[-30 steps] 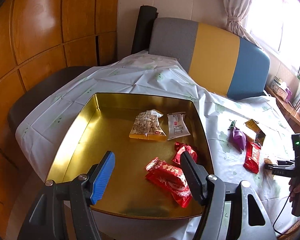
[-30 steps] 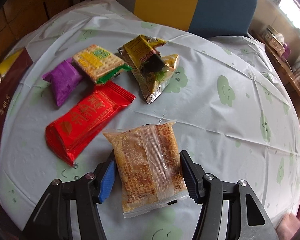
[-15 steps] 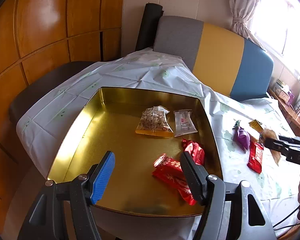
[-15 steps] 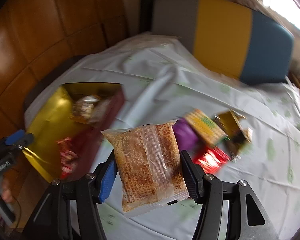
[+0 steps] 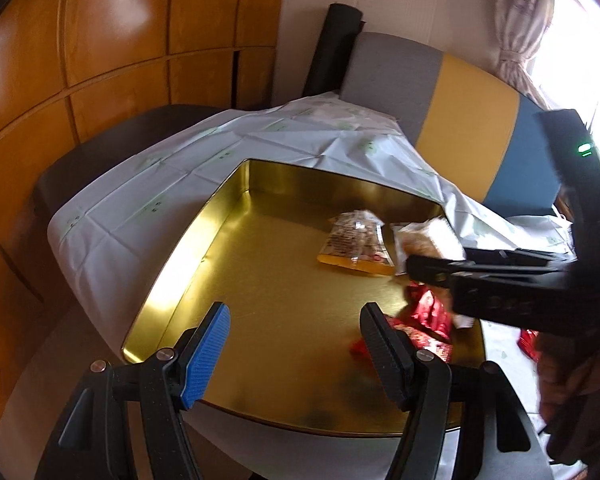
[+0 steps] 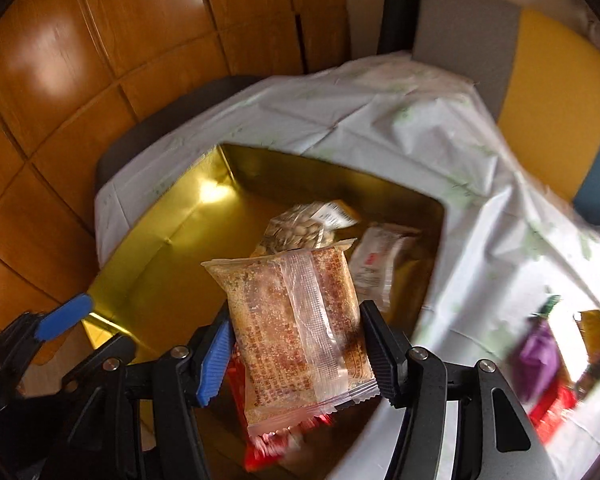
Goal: Organize snacks
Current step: 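Carry the clear biscuit packet into the gold tin with the right gripper and release, then move both grippers back toward the remaining snack pile, then grasp the red wrapped cake packet with the left gripper, then hold the red cake packet with the left gripper while the right gripper approaches the cracker packet, then grasp the yellow WEIDAN cracker packet with the right gripper, then carry the red cake packet into the gold tin with the left gripper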
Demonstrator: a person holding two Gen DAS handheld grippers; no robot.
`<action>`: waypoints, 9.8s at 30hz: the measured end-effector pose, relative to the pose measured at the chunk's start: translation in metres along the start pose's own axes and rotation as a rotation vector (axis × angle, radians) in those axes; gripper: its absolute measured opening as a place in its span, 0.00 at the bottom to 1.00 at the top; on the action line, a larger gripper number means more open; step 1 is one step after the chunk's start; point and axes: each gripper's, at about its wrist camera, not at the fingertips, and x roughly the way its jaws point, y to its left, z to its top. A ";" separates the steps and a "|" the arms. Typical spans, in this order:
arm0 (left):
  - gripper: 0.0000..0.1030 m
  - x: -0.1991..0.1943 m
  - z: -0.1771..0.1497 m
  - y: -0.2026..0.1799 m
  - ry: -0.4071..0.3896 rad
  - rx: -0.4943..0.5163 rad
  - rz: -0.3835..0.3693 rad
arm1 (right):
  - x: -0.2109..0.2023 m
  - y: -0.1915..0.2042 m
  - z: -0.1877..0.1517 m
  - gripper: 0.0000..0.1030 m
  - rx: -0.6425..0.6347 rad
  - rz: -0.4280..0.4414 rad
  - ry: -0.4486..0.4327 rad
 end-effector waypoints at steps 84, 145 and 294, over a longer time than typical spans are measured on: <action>0.67 0.010 -0.034 -0.224 0.121 0.520 -0.226 | -0.159 -0.316 -0.192 0.87 0.671 -0.537 -0.077; 0.40 0.054 -0.118 -0.278 0.055 0.732 -0.376 | -0.156 -0.313 -0.194 0.88 0.686 -0.525 -0.056; 0.42 0.064 0.008 -0.002 0.193 -0.167 -0.062 | -0.058 -0.227 -0.192 0.46 0.087 -0.410 0.191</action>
